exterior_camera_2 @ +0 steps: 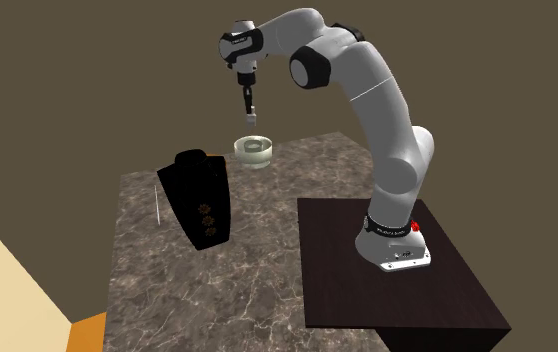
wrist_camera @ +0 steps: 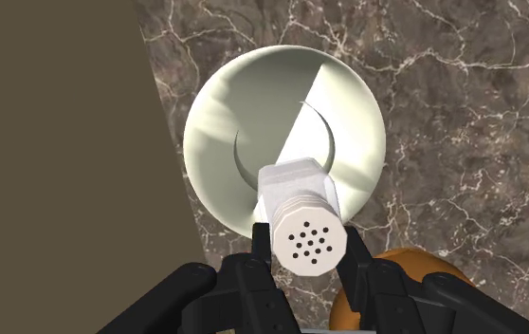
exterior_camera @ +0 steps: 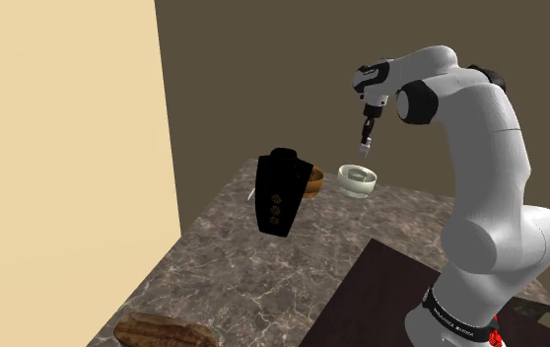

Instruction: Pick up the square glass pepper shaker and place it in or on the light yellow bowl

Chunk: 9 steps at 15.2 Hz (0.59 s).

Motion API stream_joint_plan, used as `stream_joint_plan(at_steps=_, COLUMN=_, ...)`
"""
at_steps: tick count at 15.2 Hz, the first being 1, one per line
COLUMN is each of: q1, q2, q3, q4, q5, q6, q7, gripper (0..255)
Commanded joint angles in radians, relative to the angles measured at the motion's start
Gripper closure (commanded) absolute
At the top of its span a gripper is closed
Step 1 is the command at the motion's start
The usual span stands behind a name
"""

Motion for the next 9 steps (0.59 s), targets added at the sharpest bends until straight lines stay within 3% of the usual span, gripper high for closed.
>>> stream_joint_plan(at_steps=1, q1=0.003, q2=0.003, q3=0.001, q4=-0.022, q5=0.002, q6=0.025, q7=-0.003, gripper=255)
stream_joint_plan(at_steps=9, q1=0.009, q2=0.026, q3=0.009, q4=-0.095, q5=0.014, q6=0.117, q7=-0.013, gripper=255)
